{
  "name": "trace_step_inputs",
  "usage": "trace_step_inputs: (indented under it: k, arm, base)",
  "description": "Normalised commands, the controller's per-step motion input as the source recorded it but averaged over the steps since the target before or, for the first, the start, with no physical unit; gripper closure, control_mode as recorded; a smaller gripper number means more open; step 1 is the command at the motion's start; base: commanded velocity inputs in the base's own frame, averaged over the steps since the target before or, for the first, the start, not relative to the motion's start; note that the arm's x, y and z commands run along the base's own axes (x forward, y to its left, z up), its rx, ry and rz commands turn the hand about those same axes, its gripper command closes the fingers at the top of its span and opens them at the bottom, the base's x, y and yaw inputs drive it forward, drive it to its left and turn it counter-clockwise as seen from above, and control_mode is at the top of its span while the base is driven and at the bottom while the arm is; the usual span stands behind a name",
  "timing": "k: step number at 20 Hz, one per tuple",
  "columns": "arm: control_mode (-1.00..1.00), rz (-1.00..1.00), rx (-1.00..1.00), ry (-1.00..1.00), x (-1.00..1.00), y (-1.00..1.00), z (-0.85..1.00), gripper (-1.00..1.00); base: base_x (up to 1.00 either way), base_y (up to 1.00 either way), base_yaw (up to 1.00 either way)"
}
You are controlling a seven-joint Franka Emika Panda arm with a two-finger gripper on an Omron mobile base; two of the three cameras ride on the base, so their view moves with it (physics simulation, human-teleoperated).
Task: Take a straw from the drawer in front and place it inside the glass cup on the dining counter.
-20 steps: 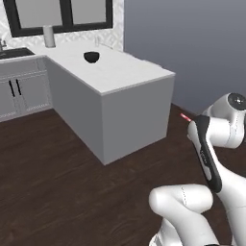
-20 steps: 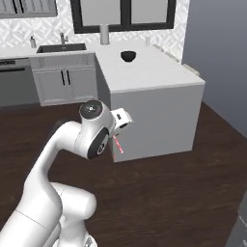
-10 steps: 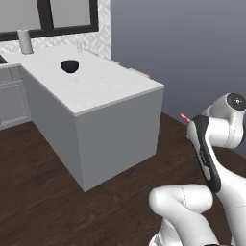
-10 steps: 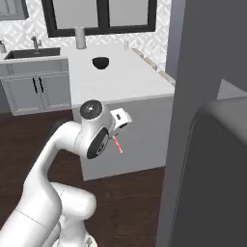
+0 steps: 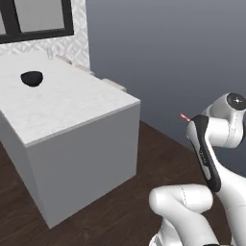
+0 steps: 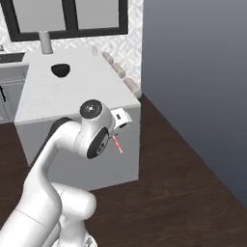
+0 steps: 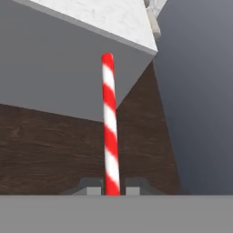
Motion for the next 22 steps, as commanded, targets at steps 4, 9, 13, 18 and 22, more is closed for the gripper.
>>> trace_step_inputs:
  k: [4, 9, 13, 18, 22]
  arm:
    - [1.00, 0.00, 0.00, 0.00, 0.00, 0.00, 0.00, 1.00]
    - [1.00, 0.00, 0.00, 0.00, 0.00, 0.00, 0.00, 1.00]
    - [1.00, 0.00, 0.00, 0.00, 0.00, 0.00, 0.00, 1.00]
    - [1.00, 0.00, 0.00, 0.00, 0.00, 0.00, 0.00, 1.00]
    - [1.00, 0.00, 0.00, 0.00, 0.00, 0.00, 0.00, 1.00]
  base:
    - [1.00, -0.86, -0.06]
    - [1.00, -0.82, 0.00]
    - [1.00, -0.78, 0.00]
    - [1.00, -0.65, 0.06]
    - [1.00, -0.55, 0.19]
